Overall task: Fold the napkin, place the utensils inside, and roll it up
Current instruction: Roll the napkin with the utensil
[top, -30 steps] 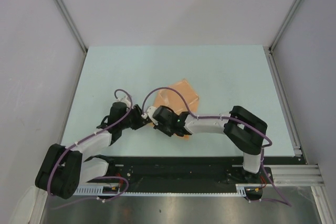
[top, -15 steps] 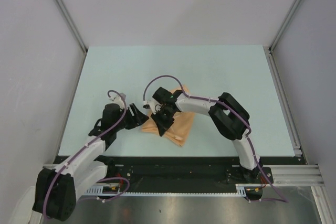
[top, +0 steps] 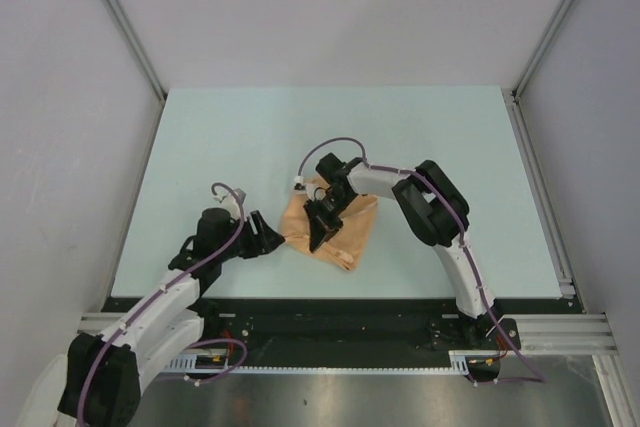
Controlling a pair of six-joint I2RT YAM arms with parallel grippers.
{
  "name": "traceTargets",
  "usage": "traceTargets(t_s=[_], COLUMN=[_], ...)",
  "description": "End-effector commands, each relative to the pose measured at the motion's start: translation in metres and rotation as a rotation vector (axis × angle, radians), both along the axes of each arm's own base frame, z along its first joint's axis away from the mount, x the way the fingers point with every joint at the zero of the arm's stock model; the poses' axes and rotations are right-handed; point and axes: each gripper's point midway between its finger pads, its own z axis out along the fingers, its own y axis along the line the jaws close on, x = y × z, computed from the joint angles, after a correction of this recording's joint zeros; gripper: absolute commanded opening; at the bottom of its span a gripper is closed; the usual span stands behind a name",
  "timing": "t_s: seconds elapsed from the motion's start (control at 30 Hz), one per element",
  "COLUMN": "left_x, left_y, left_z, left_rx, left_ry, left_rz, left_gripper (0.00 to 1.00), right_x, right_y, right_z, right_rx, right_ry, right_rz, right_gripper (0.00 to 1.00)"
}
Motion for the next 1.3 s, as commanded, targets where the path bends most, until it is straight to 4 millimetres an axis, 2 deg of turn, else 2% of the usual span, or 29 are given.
traceTargets(t_s=[0.0,0.03,0.1,0.2,0.27,0.4,0.5,0.63,0.7,0.83,1.13,1.27], left_x=[-0.001,-0.001,-0.003,-0.008,-0.012,-0.024,-0.030,-0.028,-0.029,-0.032,-0.003,0.007], left_y=[-0.019,-0.021,-0.026,-0.029,-0.032,-0.037,-0.041,-0.047,-0.054,-0.065,-0.072,-0.071], left_z=[0.009,0.012,0.017,0.024,0.032,0.023,0.009,0.010,0.016,0.009,0.030,0.021], left_rx=[-0.075,-0.089,-0.118,-0.141,-0.160,-0.159,-0.131,-0.143,-0.179,-0.220,-0.290,-0.279], left_ry=[-0.054,-0.063,-0.080,-0.093,-0.128,-0.080,-0.010,-0.002,-0.003,0.041,-0.049,-0.042], left_rz=[-0.095,-0.101,-0.129,-0.149,-0.171,-0.193,-0.212,-0.231,-0.265,-0.292,-0.210,-0.175], left_gripper=[0.59,0.56,0.56,0.59,0.64,0.66,0.62,0.54,0.54,0.54,0.53,0.53], right_x=[-0.001,0.000,0.002,0.003,0.003,0.003,0.003,0.003,0.004,0.005,0.003,0.002], right_y=[0.001,0.001,-0.001,-0.002,-0.003,-0.005,-0.005,-0.006,-0.005,-0.005,-0.006,-0.006], right_z=[-0.001,-0.001,-0.003,-0.007,-0.009,-0.010,-0.011,-0.014,-0.013,-0.012,-0.016,-0.017], right_rx=[0.018,0.019,0.016,0.008,0.004,-0.002,-0.007,-0.014,-0.013,-0.012,-0.021,-0.021], right_ry=[0.071,0.070,0.076,0.084,0.089,0.088,0.087,0.087,0.086,0.083,0.087,0.090], right_rz=[-0.003,-0.005,-0.012,-0.021,-0.022,-0.025,-0.026,-0.029,-0.030,-0.031,-0.033,-0.033], right_gripper=[0.00,0.00,0.00,0.00,0.00,0.00,0.00,0.00,0.00,0.00,0.00,0.00])
